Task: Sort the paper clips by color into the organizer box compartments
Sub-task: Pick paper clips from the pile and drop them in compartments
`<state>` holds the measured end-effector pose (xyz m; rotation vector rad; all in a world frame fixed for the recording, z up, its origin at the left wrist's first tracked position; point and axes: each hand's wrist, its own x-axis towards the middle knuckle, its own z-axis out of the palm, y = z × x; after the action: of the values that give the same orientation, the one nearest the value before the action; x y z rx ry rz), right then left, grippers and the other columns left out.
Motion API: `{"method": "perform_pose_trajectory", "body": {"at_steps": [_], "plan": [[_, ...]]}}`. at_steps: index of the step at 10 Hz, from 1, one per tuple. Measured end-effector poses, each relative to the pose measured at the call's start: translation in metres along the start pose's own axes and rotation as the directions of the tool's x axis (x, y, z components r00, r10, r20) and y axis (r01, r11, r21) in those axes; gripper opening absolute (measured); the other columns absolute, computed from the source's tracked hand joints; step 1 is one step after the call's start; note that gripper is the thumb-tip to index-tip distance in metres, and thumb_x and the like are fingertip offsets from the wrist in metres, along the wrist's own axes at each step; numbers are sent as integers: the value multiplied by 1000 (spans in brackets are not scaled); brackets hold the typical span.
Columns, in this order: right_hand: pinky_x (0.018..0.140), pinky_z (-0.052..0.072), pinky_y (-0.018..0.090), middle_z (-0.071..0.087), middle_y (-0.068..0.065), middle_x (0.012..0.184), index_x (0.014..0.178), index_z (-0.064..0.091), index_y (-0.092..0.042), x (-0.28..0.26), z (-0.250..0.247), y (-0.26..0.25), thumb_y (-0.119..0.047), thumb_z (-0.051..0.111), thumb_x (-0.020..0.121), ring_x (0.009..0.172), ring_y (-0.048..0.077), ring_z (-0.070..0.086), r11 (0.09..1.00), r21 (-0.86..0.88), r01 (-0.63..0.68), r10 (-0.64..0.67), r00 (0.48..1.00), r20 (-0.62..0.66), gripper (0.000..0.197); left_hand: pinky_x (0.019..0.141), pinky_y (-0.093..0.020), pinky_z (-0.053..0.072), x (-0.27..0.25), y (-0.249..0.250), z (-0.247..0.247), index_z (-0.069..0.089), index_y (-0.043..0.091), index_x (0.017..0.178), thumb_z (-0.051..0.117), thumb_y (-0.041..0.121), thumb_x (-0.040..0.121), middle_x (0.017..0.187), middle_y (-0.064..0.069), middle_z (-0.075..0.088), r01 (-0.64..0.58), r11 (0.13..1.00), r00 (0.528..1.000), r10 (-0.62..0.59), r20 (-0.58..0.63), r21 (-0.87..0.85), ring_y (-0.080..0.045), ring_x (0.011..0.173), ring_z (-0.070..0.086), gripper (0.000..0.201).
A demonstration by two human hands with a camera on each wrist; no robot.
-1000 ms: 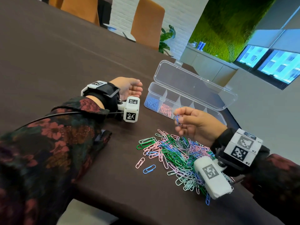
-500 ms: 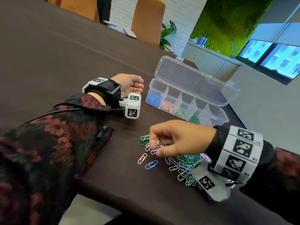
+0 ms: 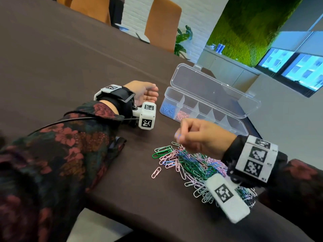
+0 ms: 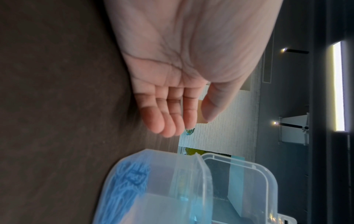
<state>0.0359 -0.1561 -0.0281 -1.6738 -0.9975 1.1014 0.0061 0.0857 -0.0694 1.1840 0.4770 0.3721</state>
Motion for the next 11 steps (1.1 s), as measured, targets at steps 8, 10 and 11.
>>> {"method": "perform_pose_trajectory", "body": {"at_steps": [8,10,11], "plan": [[54,34,11,52,-31,56,78,56,-24,2,25,-1,-19,66,84,58,-15,46,354,-934,51,71,994,81,13,51,-19,51,-2,1,1,56,9,85,46,21,98,78,-5,57,-5,1000,1000,5,-8,5,-15,66,55,21],[57,33,13,42,-11,61,84,54,-25,-5,32,0,-23,67,84,60,-4,46,345,-930,123,28,990,141,13,52,-20,51,-1,0,0,56,9,85,46,21,97,77,-5,56,-7,1000,1000,7,-9,1,-15,65,55,20],[67,38,21,47,-13,57,73,51,-25,-3,34,1,-19,66,83,59,3,44,350,-926,139,49,985,166,19,54,-20,50,-1,0,0,57,9,85,46,22,97,78,-5,57,-4,1000,1000,4,-8,2,-14,65,55,21]]}}
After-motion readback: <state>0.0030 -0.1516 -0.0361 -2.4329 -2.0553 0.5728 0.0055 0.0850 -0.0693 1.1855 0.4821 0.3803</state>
